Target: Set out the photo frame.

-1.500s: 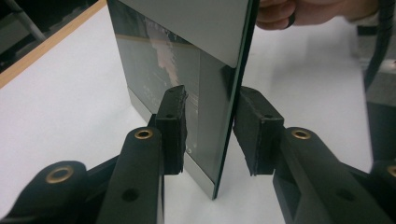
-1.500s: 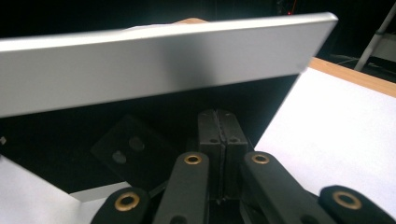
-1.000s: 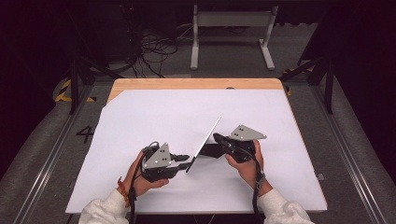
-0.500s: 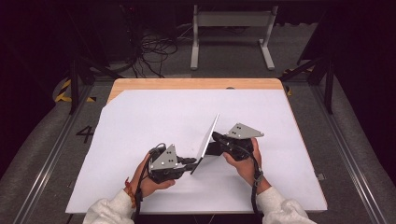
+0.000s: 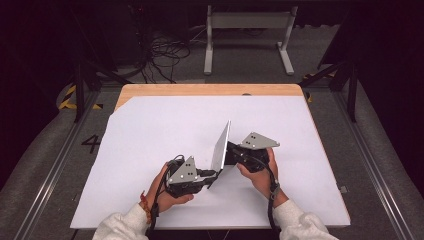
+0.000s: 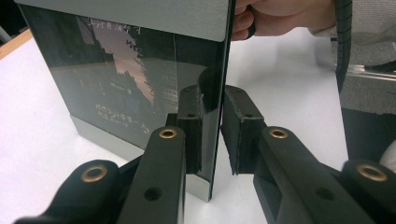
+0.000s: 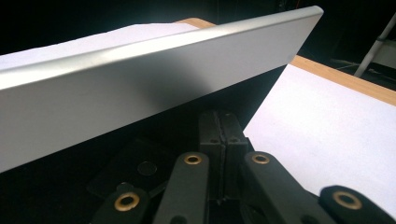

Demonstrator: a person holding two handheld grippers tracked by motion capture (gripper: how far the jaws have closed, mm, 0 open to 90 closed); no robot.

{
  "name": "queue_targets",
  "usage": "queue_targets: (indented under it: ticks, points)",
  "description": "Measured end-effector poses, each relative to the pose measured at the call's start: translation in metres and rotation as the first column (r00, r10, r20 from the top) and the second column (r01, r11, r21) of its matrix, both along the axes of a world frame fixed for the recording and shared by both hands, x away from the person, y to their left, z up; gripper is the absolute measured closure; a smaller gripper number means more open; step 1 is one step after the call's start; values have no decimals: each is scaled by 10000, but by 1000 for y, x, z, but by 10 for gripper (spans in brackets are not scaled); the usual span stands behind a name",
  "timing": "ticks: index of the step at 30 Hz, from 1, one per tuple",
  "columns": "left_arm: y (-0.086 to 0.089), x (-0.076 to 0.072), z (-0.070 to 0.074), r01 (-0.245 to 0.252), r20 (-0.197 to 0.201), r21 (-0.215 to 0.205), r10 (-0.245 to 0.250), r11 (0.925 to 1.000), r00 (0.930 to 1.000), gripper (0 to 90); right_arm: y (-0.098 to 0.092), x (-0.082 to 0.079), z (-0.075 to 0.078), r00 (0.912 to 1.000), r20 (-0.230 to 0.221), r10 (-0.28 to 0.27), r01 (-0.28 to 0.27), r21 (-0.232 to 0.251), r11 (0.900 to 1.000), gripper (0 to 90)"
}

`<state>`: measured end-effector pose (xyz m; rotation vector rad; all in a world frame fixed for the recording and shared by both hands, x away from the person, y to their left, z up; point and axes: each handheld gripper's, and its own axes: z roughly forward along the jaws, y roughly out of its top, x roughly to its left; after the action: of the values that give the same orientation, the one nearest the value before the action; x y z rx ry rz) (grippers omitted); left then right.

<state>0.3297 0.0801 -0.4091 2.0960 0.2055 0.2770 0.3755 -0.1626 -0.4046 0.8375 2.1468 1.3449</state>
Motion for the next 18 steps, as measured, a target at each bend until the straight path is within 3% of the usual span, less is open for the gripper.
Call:
queue_targets:
  ticks: [18]
  points:
    - [-8, -3, 0, 150, 50, 25, -150, 9999, 9999, 775, 5, 0, 0, 9999, 79, 99, -100, 62, 9999, 900]
